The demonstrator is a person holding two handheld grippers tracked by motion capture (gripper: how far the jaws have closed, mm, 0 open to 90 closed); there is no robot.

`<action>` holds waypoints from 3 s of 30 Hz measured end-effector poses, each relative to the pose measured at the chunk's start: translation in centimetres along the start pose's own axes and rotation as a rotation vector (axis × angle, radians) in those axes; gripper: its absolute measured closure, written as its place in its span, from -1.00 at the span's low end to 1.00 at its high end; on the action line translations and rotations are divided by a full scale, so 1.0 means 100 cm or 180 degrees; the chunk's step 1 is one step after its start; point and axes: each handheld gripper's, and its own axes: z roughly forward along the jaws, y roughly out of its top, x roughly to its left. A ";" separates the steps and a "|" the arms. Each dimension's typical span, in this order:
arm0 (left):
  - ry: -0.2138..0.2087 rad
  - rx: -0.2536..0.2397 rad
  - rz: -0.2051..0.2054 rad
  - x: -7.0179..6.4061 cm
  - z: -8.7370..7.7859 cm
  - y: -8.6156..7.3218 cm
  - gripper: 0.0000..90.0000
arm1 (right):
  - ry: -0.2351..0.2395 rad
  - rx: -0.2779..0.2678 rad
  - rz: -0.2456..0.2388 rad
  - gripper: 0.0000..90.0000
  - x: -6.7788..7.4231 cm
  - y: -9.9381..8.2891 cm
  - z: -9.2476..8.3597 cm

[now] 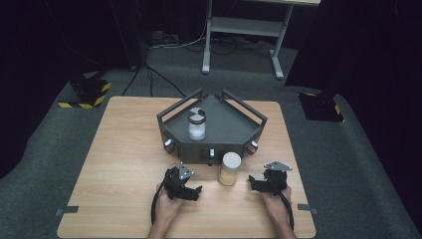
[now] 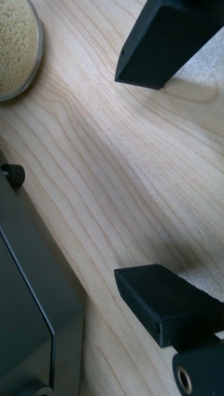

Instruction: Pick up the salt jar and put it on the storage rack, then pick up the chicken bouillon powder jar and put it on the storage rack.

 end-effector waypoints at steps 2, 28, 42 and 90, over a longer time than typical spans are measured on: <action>0.0001 -0.0001 -0.0002 0.000 0.000 0.000 -0.86 | -0.0001 0.0000 0.0001 -0.82 0.000 0.000 0.000; -0.0002 0.0017 0.0016 0.000 0.001 0.002 -0.87 | -0.0007 0.0001 0.0006 -0.82 0.001 0.000 0.000; -0.0002 0.0017 0.0015 0.001 0.001 0.002 -0.87 | 0.0006 0.0015 -0.0011 -0.86 0.001 0.000 -0.001; 0.0000 0.0010 0.0002 0.000 0.001 0.001 -0.87 | 0.0789 -0.0334 -0.0313 -0.78 0.034 0.005 -0.020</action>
